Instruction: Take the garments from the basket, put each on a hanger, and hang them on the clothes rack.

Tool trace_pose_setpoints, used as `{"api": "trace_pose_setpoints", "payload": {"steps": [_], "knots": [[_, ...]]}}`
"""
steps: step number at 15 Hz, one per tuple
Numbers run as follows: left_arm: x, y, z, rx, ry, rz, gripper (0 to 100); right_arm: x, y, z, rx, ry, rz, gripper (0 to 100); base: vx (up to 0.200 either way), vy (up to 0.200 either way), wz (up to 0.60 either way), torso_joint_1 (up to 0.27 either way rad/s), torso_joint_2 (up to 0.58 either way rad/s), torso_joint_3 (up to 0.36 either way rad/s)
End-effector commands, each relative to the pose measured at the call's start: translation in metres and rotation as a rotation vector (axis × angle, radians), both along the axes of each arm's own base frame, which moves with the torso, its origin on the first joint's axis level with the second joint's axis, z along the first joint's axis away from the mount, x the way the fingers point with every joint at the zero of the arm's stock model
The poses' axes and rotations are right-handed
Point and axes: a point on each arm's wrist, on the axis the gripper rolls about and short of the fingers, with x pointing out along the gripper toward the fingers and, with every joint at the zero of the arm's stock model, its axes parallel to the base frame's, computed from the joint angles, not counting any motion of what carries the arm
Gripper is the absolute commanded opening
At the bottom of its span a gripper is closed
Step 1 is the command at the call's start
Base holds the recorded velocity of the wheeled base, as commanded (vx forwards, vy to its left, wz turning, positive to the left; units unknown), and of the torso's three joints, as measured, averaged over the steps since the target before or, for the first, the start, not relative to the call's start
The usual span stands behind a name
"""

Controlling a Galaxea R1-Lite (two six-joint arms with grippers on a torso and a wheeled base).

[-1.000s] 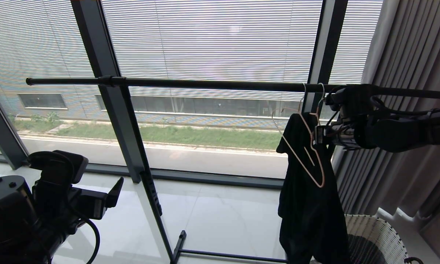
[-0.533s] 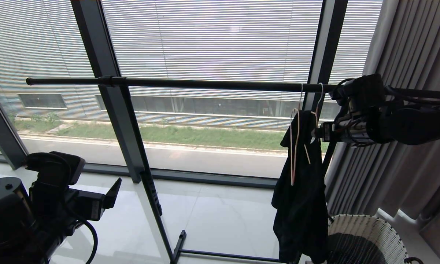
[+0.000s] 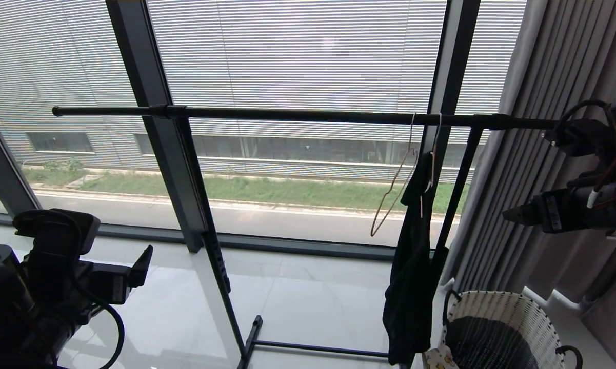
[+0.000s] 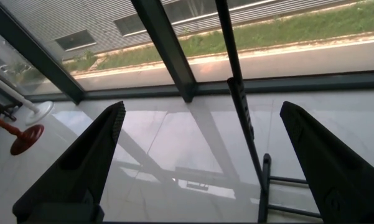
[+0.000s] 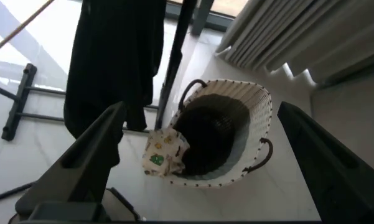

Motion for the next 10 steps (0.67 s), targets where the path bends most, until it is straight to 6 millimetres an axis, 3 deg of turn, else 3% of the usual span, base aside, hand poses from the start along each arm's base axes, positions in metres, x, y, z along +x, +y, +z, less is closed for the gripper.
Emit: {"api": "trace_pose_setpoints", "payload": {"steps": [1,7,10], "knots": [[-0.001,0.004,0.002,-0.001,-0.011,0.021,100,-0.037,-0.016,-0.001,-0.003,-0.026,-0.005,100,-0.200,0.000,0.00,-0.012,0.00,0.002],[-0.005,0.010,0.005,-0.005,-0.030,0.051,100,-0.061,-0.028,-0.019,-0.021,0.000,-0.020,100,-0.200,0.000,0.00,-0.002,0.00,0.002],[-0.005,0.010,0.005,-0.005,-0.030,0.049,100,-0.068,-0.031,-0.032,-0.047,0.037,-0.011,100,0.000,0.000,0.00,-0.058,0.12,0.078]]}}
